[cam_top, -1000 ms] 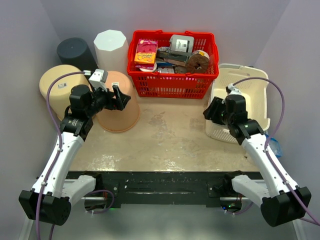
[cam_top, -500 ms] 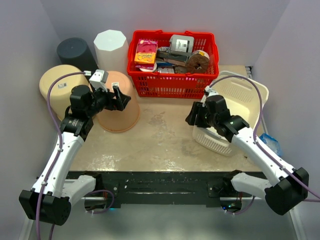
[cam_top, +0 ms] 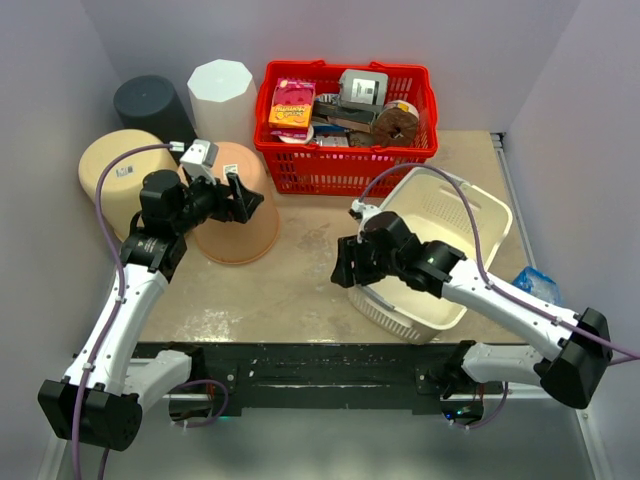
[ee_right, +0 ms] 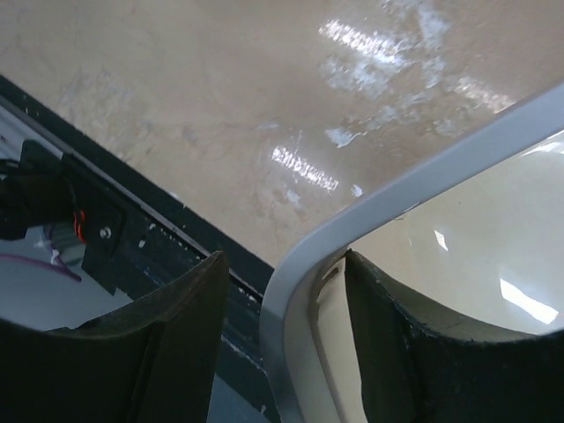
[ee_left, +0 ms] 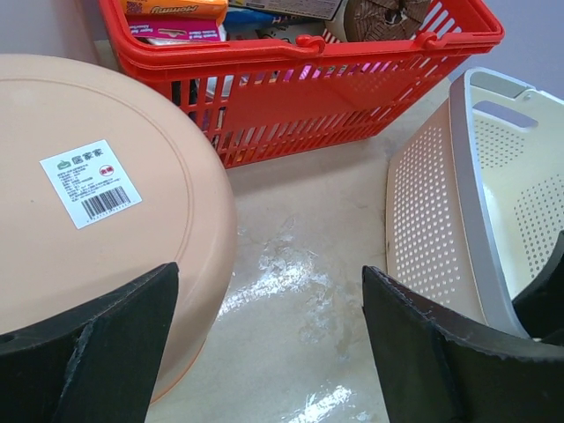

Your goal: Turn the large container upside down

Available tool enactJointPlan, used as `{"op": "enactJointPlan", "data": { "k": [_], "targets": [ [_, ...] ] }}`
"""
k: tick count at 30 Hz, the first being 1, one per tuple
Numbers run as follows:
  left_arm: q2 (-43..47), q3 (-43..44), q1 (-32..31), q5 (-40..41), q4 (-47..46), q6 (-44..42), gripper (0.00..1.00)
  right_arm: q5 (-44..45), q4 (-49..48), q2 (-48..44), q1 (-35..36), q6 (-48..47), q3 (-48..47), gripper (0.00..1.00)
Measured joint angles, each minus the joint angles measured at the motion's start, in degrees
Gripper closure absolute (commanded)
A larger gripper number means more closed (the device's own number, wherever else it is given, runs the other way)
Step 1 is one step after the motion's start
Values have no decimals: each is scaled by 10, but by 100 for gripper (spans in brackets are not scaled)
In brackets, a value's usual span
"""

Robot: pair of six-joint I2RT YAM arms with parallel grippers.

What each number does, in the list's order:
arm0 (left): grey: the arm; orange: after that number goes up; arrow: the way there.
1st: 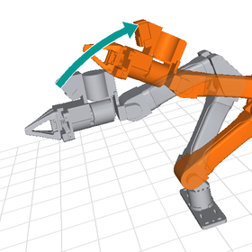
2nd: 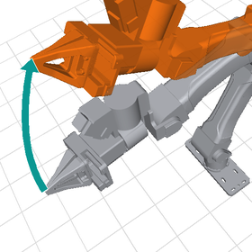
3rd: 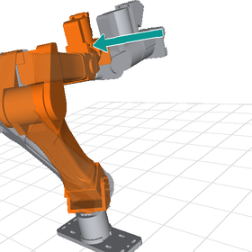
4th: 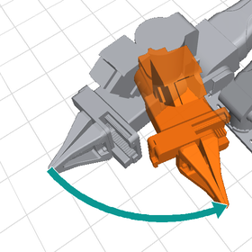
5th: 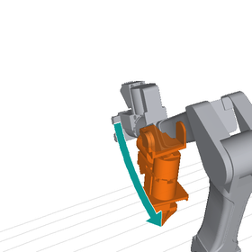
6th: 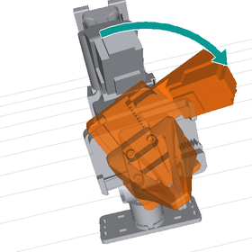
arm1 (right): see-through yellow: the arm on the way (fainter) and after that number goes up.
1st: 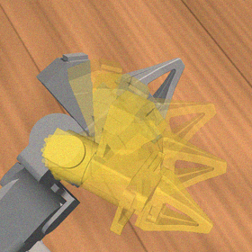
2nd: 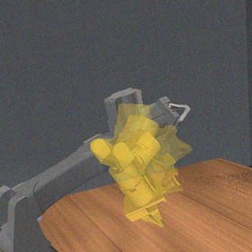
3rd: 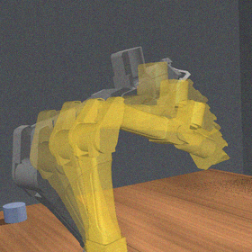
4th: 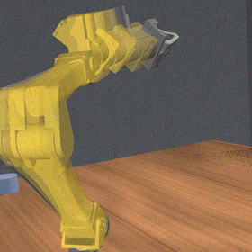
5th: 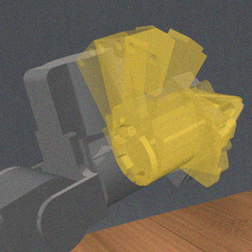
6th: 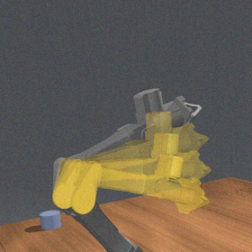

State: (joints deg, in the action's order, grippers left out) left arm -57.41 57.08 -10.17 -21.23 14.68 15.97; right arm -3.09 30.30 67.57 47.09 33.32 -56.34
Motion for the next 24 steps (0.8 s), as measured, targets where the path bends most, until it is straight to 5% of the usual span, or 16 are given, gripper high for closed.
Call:
{"op": "enactJointPlan", "data": {
  "k": [6, 13, 19, 24],
  "targets": [
    [0, 0, 0, -22, 0, 1, 12, -23, 17, 12, 43, -19, 0, 40],
    [0, 0, -26, -30, 0, 1, 12, -3, 56, -6, 63, -37, -2, 14],
    [-10, 6, -126, 9, 3, -1, 12, 102, 66, -116, 63, -12, -50, 10],
    [-39, 16, -160, 24, 0, -1, 12, 289, 110, -195, 65, 81, -93, 8]
  ]
}}
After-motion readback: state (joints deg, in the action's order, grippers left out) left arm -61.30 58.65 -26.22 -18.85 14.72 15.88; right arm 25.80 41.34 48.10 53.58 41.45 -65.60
